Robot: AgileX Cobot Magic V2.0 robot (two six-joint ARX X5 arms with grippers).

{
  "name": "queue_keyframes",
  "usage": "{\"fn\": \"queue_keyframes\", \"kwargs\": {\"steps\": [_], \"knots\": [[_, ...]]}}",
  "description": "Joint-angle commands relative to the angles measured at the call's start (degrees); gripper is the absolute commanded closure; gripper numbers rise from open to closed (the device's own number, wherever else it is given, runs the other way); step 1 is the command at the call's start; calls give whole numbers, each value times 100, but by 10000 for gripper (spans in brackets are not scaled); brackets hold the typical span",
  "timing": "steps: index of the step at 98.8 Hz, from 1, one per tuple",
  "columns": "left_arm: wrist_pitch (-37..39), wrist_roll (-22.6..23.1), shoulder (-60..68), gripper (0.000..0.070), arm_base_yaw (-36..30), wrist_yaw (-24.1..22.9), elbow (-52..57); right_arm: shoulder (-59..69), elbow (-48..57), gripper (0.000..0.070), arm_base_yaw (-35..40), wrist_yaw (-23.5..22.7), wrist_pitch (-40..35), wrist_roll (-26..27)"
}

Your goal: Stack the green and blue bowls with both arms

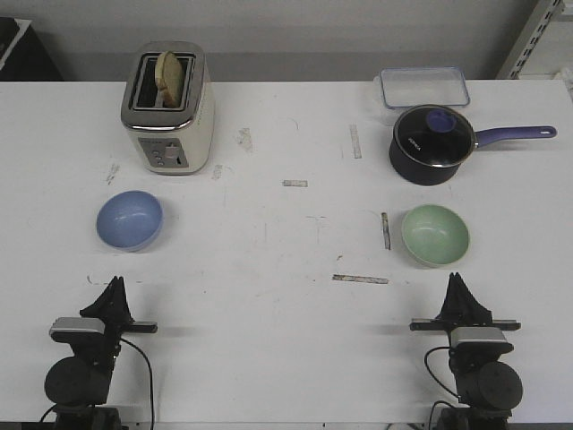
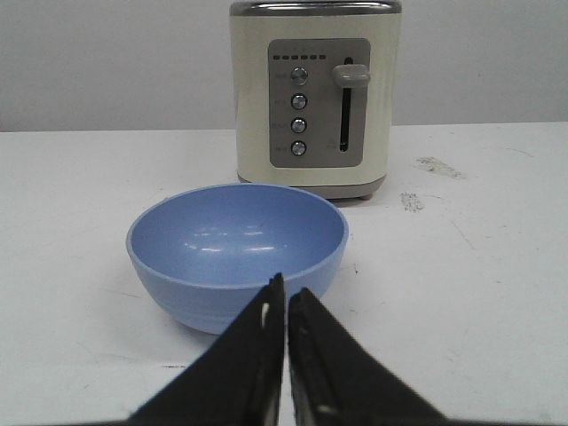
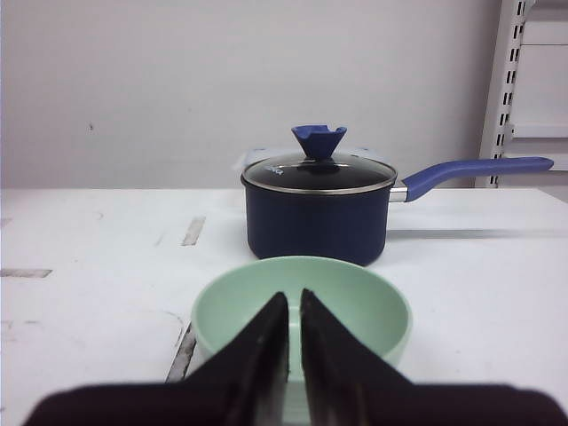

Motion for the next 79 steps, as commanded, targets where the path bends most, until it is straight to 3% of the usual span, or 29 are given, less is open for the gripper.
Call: {"fn": "queue_keyframes", "kwargs": {"steps": [1,38,79], "knots": [[92,-2,-11,699,7,4,-122,2,-11,688,-2,7,66,-63],[92,0,-11,699,7,4,-122,2,9,689,-2,4,481,-61],[92,-2,-11,699,7,4,-122,555,896,692,0,26,-295,-321]]}}
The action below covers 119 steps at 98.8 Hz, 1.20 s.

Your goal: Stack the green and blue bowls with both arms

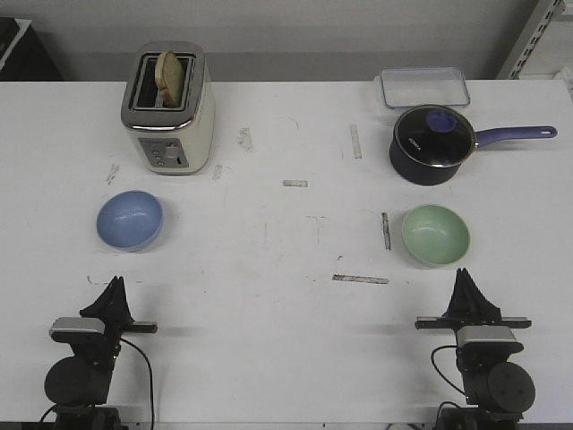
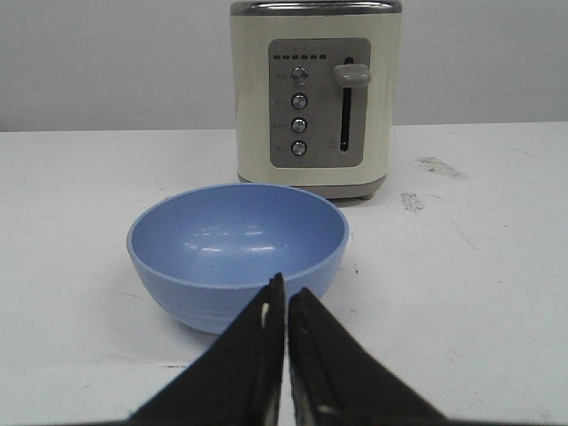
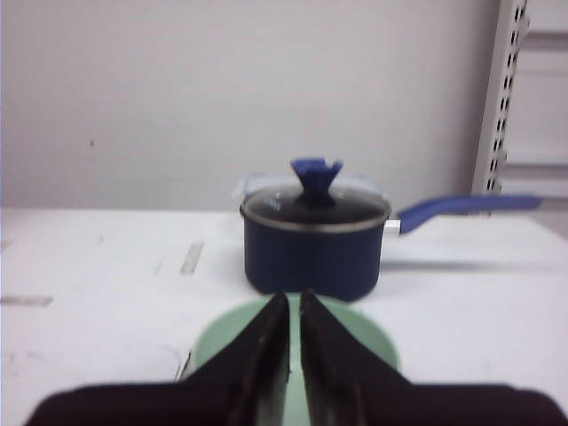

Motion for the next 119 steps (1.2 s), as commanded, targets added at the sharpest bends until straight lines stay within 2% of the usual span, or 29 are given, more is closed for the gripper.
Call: {"fn": "queue_keyframes", "kwargs": {"steps": [1,20,37,55,69,95,119], "knots": [[92,-2,-11,699,7,4,-122,251,177,692,0,22,2,-120],[92,-2,-11,699,7,4,-122,1209,739,692,-2,17,-133,-105],[92,-2,-11,699,7,4,-122,2253,1414,692,-2,-7,-581,-66],[92,0,-11,699,7,4,-122,3397,2157,692,-2,4,-852,284],[92,0,-11,699,7,4,-122,4155,2675,692,-2,-9,-951,299],[92,0,-11,699,7,4,-122,5169,3821,692,-48,-4,-1744,295],[92,-2,-11,699,7,4,-122,5978,4937,691,-562,-37,-3169,297]]}}
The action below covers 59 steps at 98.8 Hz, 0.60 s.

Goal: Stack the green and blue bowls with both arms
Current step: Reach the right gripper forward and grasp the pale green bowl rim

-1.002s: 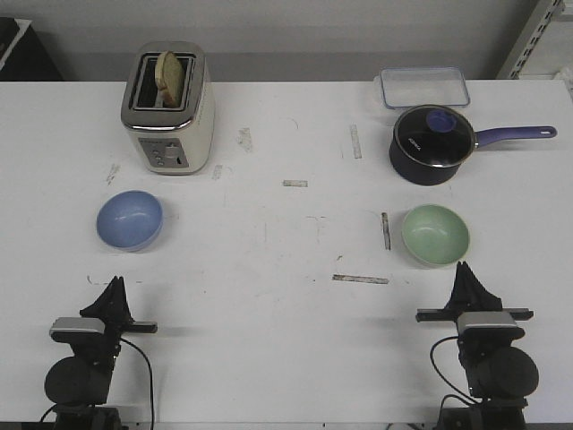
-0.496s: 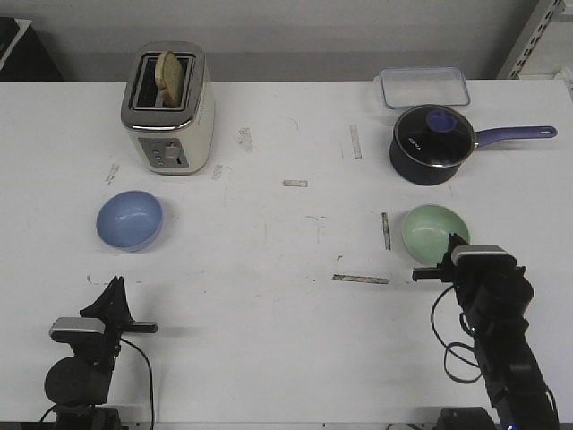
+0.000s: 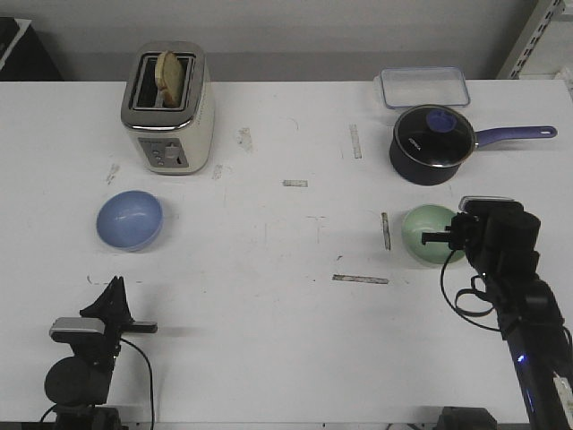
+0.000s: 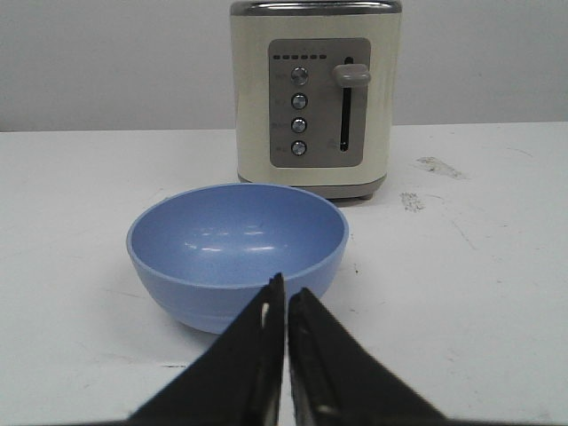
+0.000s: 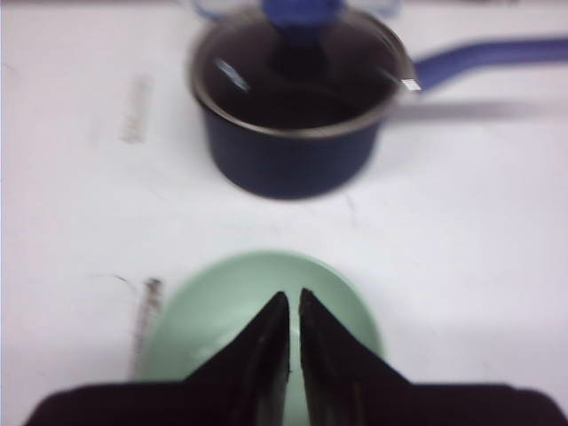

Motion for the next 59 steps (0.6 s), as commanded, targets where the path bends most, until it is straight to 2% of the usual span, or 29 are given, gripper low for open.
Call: {"fn": "queue_keyframes", "kwargs": {"steps": [1,17,36,42,53,59], "knots": [[94,-2,-11,699,7,4,-122,254,330,691,-166,-31,-391,66],[94,-2,-11,699,7,4,-122,761,920,691,-664,-527,-1150,223],[94,-2,-11,699,7,4,-122,1294,1270,667,-1215,-1421,-1504,645],[94,-2,-11,699,7,4,-122,1438,1292,577,-1349,-1572,-1534,645],[94,-2,-11,699,7,4,-122,1685,1292,331,-1547,-1641,-1626,638],[94,-2,-11,699,7,4,-122,1843,1292,263,-1622,-1648,-1657,640]]}}
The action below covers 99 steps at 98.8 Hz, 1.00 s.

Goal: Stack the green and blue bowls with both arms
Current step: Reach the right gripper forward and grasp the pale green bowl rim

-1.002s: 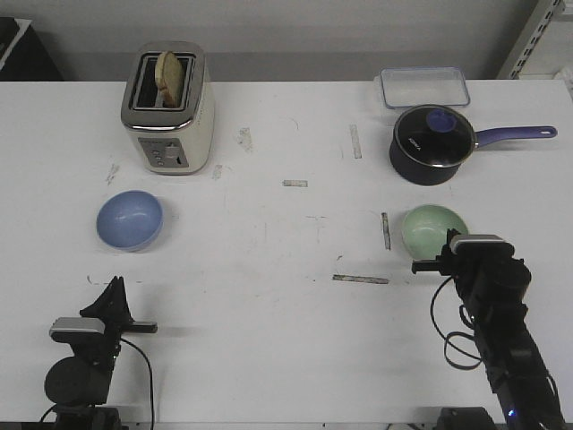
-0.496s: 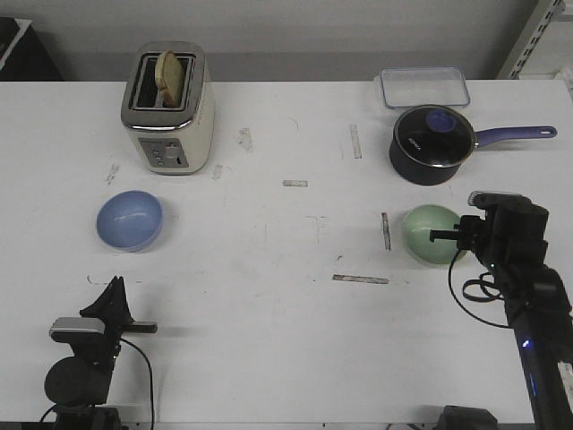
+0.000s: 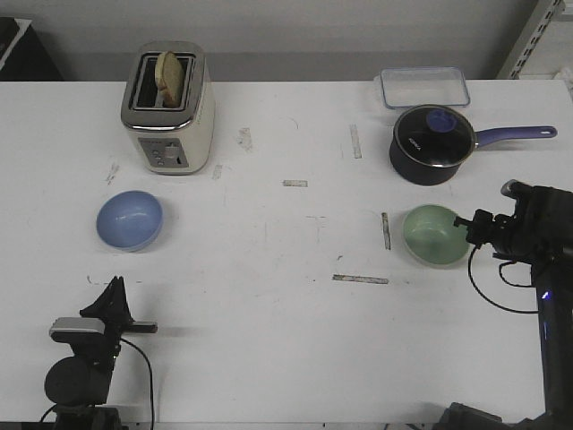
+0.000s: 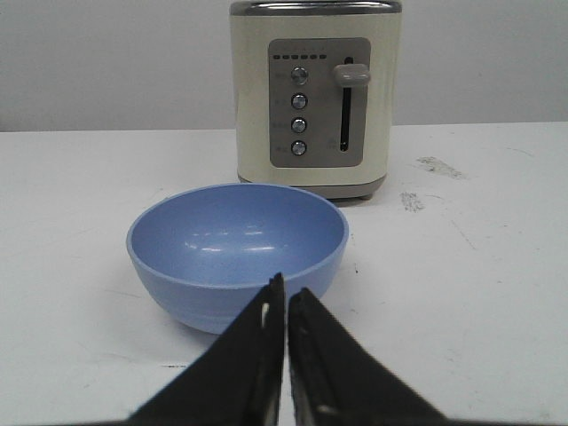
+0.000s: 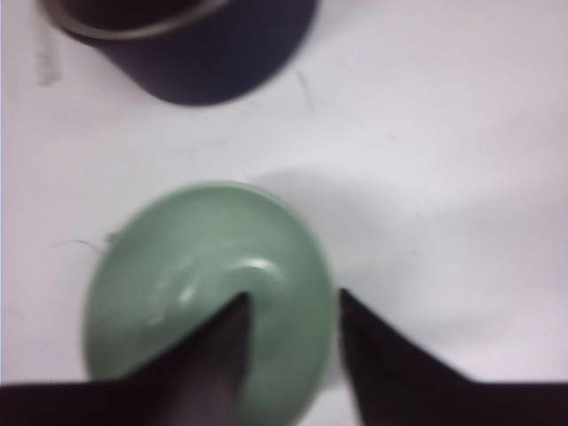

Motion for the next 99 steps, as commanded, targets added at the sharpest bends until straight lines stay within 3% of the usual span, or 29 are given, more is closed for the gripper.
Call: {"fn": "queue_keyframes", "kwargs": {"steps": [1,46,65,76,99], "knots": [[92,-2,-11,699,7,4,-122,229,111,261,-81,-15,-13,74],[92,-2,-11,699,7,4,-122,1419,109,272,-7,-260,-26,31],[92,-2,-11,699,7,4,-122,1425,109,583,-9,-260,151,52],[92,-2,-11,699,7,4,-122,1425,109,680,-9,-258,146,52],[92,0,-11,699,7,4,-122,1344,144,699,-9,-249,98,55]]}}
